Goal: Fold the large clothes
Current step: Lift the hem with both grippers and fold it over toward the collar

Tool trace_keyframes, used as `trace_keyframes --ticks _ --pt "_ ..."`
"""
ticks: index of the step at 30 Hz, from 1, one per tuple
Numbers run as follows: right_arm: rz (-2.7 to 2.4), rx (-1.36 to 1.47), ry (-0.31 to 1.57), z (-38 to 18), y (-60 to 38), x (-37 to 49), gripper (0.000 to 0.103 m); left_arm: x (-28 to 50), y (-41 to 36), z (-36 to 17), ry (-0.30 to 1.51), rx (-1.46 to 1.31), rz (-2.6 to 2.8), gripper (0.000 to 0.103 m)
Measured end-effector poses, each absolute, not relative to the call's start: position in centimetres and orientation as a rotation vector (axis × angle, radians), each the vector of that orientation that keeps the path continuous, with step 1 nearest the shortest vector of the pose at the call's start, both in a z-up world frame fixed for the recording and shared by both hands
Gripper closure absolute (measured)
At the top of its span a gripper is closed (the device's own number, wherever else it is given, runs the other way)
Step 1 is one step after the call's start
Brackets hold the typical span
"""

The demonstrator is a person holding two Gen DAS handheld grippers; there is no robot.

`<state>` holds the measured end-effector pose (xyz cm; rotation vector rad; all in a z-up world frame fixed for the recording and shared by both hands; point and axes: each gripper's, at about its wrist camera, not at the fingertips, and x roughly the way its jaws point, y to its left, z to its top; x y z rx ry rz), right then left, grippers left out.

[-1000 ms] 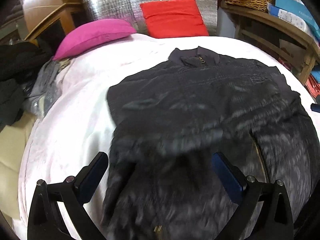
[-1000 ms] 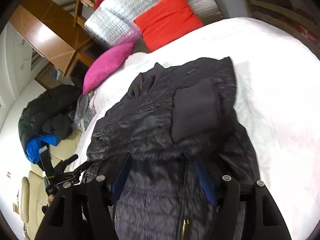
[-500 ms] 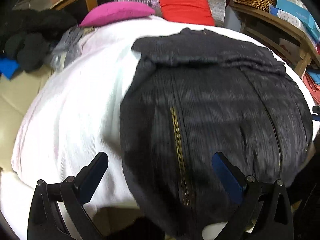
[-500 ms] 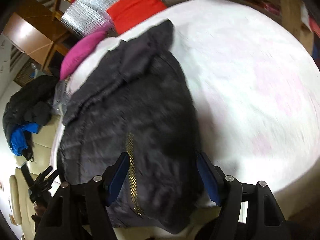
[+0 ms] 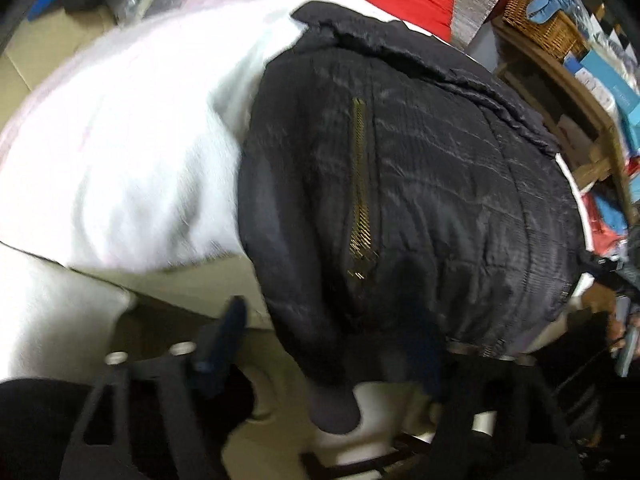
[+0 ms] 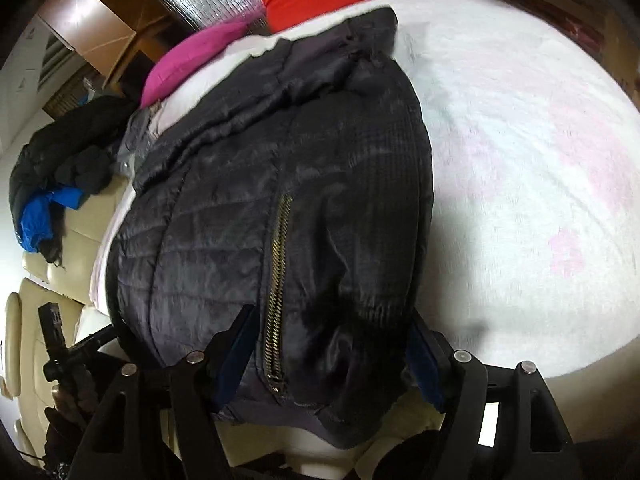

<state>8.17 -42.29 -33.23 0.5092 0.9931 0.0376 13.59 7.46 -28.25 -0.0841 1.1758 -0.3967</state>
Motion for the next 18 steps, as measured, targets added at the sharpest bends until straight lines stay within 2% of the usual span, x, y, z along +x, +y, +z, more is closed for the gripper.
trace_keyframes --ticks 5,7,8,13,17,18 --pt "0.01 0.558 1.091 -34.7 -43.1 7.4 0.029 13.3 6.4 -29.8 1.259 -0.083 -0.416 0.031" --pt "-0.008 0.611 1.134 -35.9 -43.5 6.4 0.029 13.5 6.5 -30.7 1.301 -0.123 -0.425 0.022" --pt "-0.017 0.624 1.144 -36.4 -43.7 6.0 0.029 13.4 6.6 -31.2 1.33 -0.146 -0.431 0.02" --pt "0.034 0.645 1.204 -38.1 -43.0 5.6 0.027 13.3 6.1 -33.5 1.438 -0.143 -0.434 0.019" --pt "0.015 0.586 1.278 -40.0 -41.6 6.4 0.027 12.8 4.8 -33.3 1.401 -0.103 -0.481 0.02" --pt "0.015 0.582 1.289 -40.2 -41.4 6.6 0.027 12.6 4.4 -33.3 1.389 -0.086 -0.486 0.023"
